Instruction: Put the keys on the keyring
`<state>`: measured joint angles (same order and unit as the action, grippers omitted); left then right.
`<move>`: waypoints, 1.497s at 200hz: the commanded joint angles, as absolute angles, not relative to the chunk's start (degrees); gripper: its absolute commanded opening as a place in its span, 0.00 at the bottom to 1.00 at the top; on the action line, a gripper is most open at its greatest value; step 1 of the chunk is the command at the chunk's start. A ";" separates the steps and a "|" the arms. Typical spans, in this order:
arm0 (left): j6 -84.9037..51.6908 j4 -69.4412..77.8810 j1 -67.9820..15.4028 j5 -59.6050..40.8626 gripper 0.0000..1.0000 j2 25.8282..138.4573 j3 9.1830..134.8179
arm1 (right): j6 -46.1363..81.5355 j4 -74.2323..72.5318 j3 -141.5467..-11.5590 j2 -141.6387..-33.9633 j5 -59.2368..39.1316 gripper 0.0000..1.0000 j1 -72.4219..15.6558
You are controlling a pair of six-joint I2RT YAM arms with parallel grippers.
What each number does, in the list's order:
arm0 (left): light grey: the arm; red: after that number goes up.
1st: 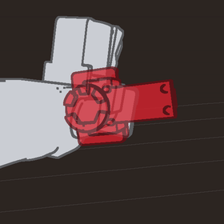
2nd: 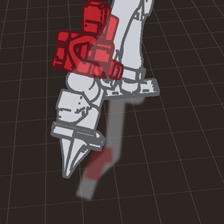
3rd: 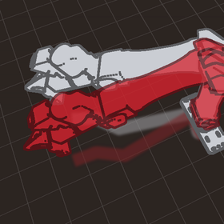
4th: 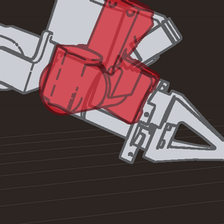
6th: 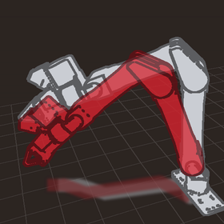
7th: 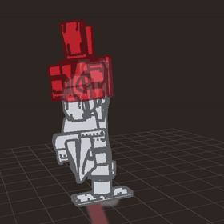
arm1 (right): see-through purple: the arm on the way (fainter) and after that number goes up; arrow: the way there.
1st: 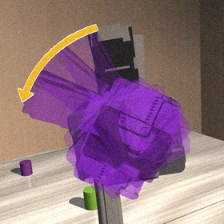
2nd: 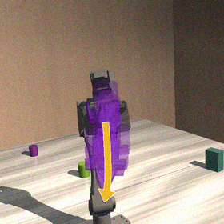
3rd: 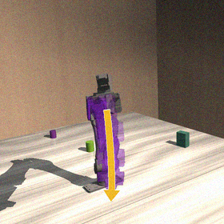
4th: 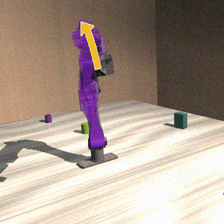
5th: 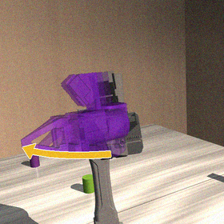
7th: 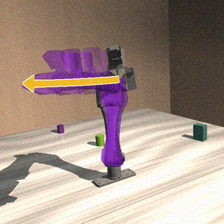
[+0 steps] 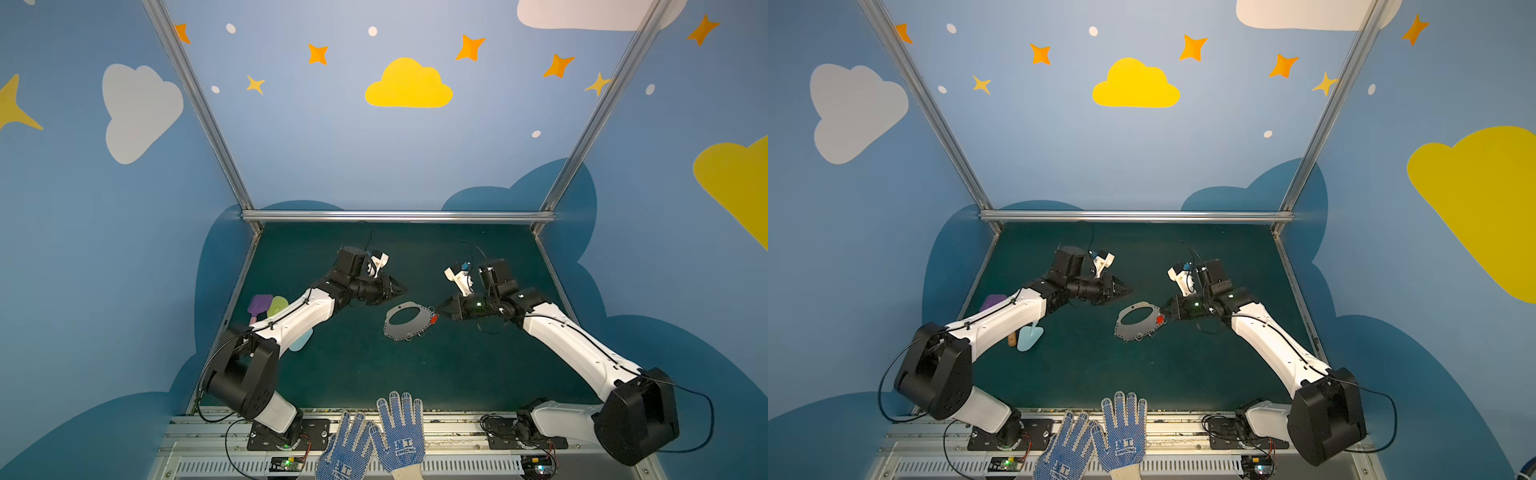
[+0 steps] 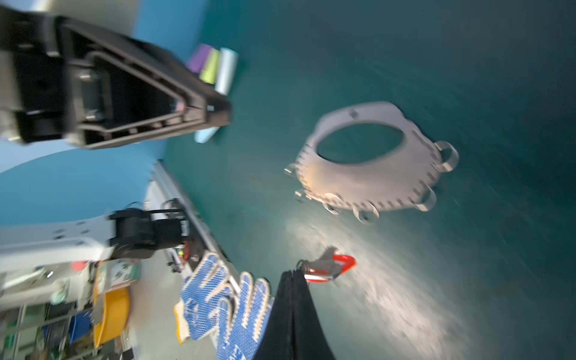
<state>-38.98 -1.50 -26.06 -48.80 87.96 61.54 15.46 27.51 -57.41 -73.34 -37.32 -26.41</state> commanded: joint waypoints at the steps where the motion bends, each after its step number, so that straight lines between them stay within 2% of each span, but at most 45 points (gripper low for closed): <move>1: -33.98 -1.17 -25.87 -57.20 0.32 84.83 63.73 | 12.43 24.87 -60.62 -72.71 -47.69 0.00 -26.41; 15: -32.75 -1.86 -25.55 -58.45 0.38 83.63 64.39 | 12.31 23.88 -61.80 -72.95 -51.38 0.00 -26.05; 30: -31.96 -1.90 -25.14 -59.61 0.38 82.51 64.59 | 13.11 21.76 -62.40 -73.13 -55.98 0.00 -25.34; 72: -31.83 -1.49 -25.60 -66.17 0.24 82.71 65.49 | 15.81 17.34 -63.02 -72.90 -63.91 0.00 -24.27; 106: -31.88 -1.14 -27.10 -69.06 0.24 82.46 65.87 | 19.18 12.48 -62.49 -72.79 -67.30 0.00 -23.65; 129: -31.73 -1.32 -27.87 -70.16 0.24 82.06 66.10 | 20.28 11.30 -62.58 -73.30 -67.97 0.00 -23.57; 154: -31.67 -1.41 -28.63 -69.58 0.29 81.66 66.08 | 20.76 10.55 -62.75 -73.49 -68.94 0.00 -23.48; 204: -33.90 1.79 -29.86 -68.99 0.28 81.34 65.63 | 23.13 7.25 -61.58 -73.26 -68.82 0.00 -23.50; 299: -34.53 2.47 -30.90 -67.69 0.09 80.60 66.58 | 25.03 3.89 -59.33 -73.35 -68.74 0.00 -23.00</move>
